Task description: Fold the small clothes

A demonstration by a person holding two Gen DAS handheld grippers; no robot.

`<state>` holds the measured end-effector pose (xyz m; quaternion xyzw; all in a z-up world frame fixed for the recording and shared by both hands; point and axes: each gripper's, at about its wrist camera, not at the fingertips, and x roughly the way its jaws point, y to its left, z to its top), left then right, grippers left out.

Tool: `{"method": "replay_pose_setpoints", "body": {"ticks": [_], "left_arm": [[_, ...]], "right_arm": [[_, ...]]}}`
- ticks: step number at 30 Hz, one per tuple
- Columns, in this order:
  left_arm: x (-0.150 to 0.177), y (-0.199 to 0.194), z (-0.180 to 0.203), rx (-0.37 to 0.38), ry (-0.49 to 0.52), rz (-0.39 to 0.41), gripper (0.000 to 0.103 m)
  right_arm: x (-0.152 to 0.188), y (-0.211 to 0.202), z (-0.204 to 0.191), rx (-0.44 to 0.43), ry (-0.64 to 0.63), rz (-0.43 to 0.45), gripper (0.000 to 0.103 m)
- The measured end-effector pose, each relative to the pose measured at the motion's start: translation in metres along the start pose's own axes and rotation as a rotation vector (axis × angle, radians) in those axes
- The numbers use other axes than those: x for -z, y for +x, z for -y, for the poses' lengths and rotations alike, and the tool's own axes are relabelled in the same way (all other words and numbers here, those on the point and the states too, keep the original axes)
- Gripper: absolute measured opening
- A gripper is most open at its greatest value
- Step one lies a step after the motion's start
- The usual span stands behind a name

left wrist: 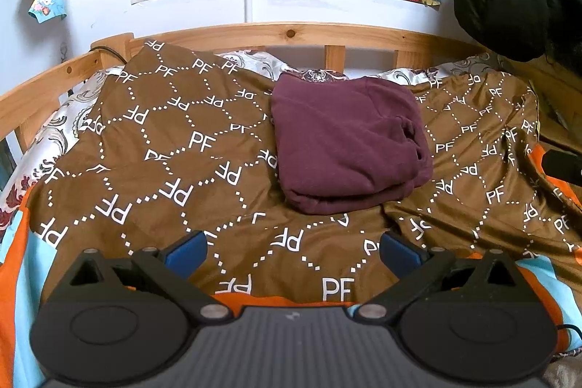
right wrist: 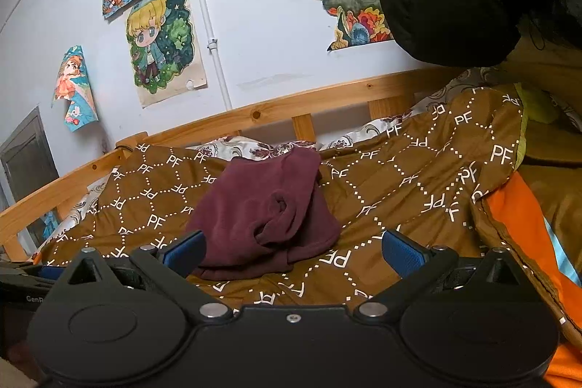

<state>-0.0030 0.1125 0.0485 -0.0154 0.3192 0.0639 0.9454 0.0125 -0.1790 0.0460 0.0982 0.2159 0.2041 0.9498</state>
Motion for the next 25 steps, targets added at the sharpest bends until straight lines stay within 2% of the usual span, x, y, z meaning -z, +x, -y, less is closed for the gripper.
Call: {"method": "replay_pose_setpoints", "body": {"ticks": [25], "left_arm": [[0.0000, 0.0000, -0.0019, -0.001, 0.006, 0.002, 0.102]], "right_arm": [[0.0023, -0.0008, 0.0022, 0.017, 0.004, -0.003, 0.102]]}}
